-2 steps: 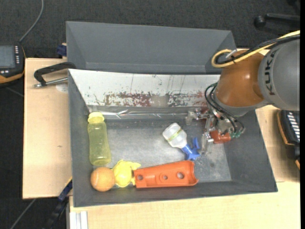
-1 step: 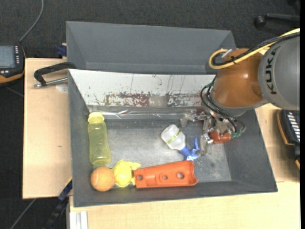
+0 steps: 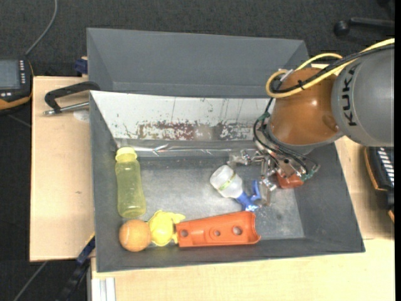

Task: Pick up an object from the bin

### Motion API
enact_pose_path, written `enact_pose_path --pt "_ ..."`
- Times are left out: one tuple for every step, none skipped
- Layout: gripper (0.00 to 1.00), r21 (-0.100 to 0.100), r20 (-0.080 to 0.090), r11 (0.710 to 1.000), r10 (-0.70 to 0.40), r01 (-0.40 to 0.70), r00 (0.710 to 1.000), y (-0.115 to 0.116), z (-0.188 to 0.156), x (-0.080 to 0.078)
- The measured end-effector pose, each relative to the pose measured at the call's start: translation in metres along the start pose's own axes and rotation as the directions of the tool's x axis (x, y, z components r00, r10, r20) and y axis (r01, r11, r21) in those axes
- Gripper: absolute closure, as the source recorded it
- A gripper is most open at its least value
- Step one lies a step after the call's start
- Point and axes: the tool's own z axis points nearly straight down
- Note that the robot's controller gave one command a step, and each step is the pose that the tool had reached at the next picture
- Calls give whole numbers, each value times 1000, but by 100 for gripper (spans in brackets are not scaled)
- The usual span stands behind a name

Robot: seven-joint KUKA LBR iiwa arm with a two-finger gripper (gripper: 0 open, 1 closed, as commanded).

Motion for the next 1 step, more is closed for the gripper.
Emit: enact_pose_path --pt "0 -1 0 956 293 -293 956 14 14 7"
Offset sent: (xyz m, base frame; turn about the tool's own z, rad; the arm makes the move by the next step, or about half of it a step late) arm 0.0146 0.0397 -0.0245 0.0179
